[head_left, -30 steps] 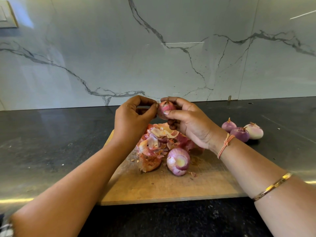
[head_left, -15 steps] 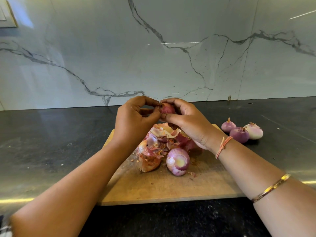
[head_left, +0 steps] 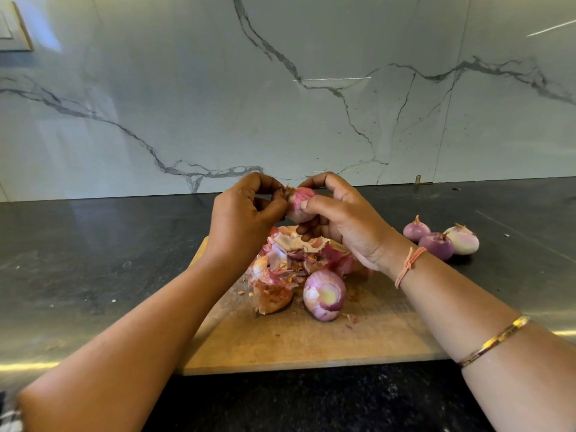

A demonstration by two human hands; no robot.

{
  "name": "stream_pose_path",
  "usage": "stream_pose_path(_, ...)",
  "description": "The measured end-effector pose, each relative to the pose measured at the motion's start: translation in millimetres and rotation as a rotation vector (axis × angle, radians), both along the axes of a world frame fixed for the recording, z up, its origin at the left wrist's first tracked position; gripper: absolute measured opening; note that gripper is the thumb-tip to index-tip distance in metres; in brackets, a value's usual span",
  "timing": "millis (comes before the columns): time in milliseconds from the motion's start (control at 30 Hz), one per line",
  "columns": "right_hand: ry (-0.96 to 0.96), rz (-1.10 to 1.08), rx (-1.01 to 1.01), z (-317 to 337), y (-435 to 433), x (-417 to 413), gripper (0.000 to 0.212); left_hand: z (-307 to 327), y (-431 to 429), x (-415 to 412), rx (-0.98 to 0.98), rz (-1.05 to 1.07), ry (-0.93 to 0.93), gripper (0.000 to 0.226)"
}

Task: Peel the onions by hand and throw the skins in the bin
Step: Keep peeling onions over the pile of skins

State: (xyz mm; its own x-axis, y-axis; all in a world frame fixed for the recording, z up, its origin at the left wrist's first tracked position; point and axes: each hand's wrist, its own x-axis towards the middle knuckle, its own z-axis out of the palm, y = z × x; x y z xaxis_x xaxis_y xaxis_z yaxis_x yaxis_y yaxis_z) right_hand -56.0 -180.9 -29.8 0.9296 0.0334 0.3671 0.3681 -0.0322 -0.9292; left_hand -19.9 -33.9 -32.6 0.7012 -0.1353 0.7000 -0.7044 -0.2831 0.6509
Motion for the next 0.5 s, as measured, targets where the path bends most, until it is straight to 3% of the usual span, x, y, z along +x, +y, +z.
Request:
stream_pose_path(167, -0.004, 0.018, 0.153, 1.1, -1.0, 3.2, 0.017, -2.3, 3.0, 4.2, 0.025, 0.001, 0.013, 0.021)
stream_pose_path(500, 0.129, 0.076, 0.250, 6.2, -3.6, -1.5, 0.024, -3.6, 7.7, 11.3, -0.039, 0.071, 0.072, 0.016)
